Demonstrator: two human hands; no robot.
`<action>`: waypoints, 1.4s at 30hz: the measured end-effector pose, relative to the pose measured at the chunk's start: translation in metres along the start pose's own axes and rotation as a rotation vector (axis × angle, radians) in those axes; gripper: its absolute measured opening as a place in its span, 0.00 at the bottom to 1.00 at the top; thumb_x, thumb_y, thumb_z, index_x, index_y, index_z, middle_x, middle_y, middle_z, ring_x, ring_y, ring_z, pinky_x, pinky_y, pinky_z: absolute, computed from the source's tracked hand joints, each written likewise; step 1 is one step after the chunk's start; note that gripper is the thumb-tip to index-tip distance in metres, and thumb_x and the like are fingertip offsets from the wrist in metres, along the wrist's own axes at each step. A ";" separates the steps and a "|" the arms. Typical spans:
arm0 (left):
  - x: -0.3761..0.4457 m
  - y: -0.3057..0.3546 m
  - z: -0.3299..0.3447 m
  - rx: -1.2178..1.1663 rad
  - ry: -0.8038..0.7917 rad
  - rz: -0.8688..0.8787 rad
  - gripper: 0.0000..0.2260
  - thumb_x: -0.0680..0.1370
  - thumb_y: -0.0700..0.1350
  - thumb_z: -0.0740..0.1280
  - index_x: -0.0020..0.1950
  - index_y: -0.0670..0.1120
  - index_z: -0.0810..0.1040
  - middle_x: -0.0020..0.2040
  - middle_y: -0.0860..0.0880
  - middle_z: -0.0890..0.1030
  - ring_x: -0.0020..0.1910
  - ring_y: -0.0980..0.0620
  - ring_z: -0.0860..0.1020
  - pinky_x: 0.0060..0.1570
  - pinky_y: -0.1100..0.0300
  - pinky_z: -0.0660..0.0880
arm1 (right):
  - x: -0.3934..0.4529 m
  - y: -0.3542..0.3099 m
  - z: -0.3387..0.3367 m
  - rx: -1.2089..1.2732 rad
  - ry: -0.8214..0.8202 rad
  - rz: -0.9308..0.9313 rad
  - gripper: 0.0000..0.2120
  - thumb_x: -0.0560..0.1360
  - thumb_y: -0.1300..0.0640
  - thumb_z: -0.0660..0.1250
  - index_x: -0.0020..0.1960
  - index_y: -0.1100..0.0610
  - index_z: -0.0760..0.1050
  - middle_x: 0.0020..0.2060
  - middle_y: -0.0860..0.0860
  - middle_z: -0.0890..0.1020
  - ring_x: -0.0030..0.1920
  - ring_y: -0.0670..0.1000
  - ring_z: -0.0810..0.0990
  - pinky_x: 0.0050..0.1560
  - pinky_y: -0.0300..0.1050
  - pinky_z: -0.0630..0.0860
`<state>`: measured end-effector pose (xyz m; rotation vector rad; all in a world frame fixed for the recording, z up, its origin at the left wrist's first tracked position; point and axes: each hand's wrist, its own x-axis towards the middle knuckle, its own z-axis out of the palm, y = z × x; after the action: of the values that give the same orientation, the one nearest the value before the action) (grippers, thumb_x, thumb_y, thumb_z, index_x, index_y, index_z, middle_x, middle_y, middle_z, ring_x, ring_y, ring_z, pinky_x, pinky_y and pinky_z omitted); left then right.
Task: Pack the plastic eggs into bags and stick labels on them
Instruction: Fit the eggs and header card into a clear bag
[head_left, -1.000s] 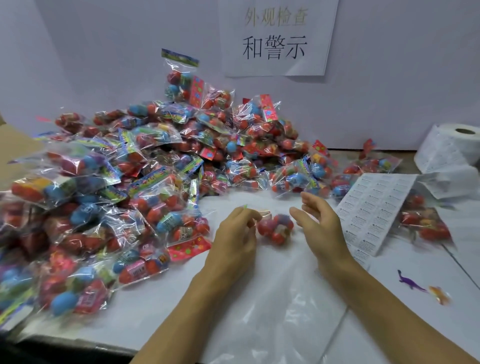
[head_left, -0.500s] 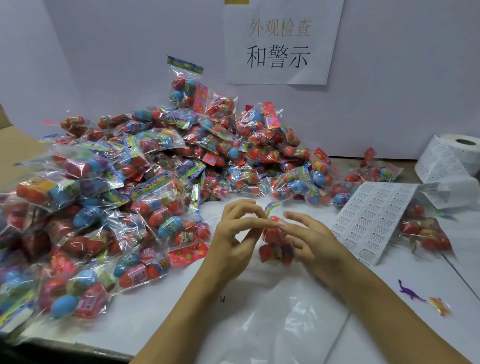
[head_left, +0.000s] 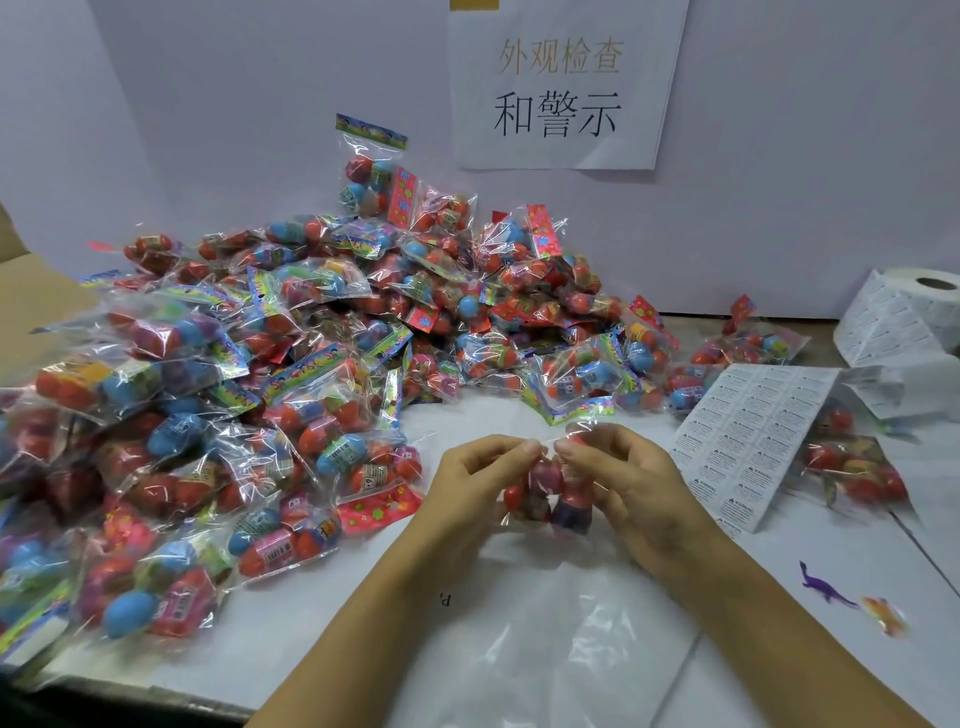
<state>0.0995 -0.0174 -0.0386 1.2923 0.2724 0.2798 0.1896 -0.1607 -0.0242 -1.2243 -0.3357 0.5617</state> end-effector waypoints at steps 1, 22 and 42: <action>0.001 0.001 0.000 -0.008 0.019 -0.008 0.11 0.74 0.49 0.75 0.48 0.42 0.86 0.43 0.40 0.83 0.42 0.42 0.82 0.42 0.49 0.82 | 0.000 0.000 0.000 0.000 0.004 0.011 0.18 0.63 0.55 0.76 0.50 0.62 0.80 0.41 0.54 0.81 0.37 0.47 0.83 0.35 0.38 0.80; 0.002 0.006 0.005 -0.087 0.073 -0.012 0.10 0.72 0.56 0.75 0.47 0.50 0.87 0.51 0.45 0.87 0.50 0.47 0.85 0.38 0.53 0.79 | -0.006 -0.007 0.008 -0.029 0.001 -0.054 0.18 0.60 0.45 0.77 0.44 0.56 0.88 0.38 0.54 0.86 0.38 0.50 0.84 0.36 0.40 0.79; 0.004 0.001 -0.003 -0.074 -0.031 -0.039 0.09 0.69 0.46 0.80 0.48 0.50 0.87 0.47 0.43 0.86 0.44 0.43 0.85 0.41 0.49 0.83 | 0.000 -0.007 -0.005 -0.017 0.014 -0.014 0.17 0.67 0.45 0.76 0.45 0.58 0.87 0.43 0.57 0.86 0.42 0.51 0.85 0.39 0.43 0.81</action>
<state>0.1018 -0.0132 -0.0387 1.2160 0.2579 0.2344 0.1936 -0.1663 -0.0188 -1.2409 -0.3374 0.5391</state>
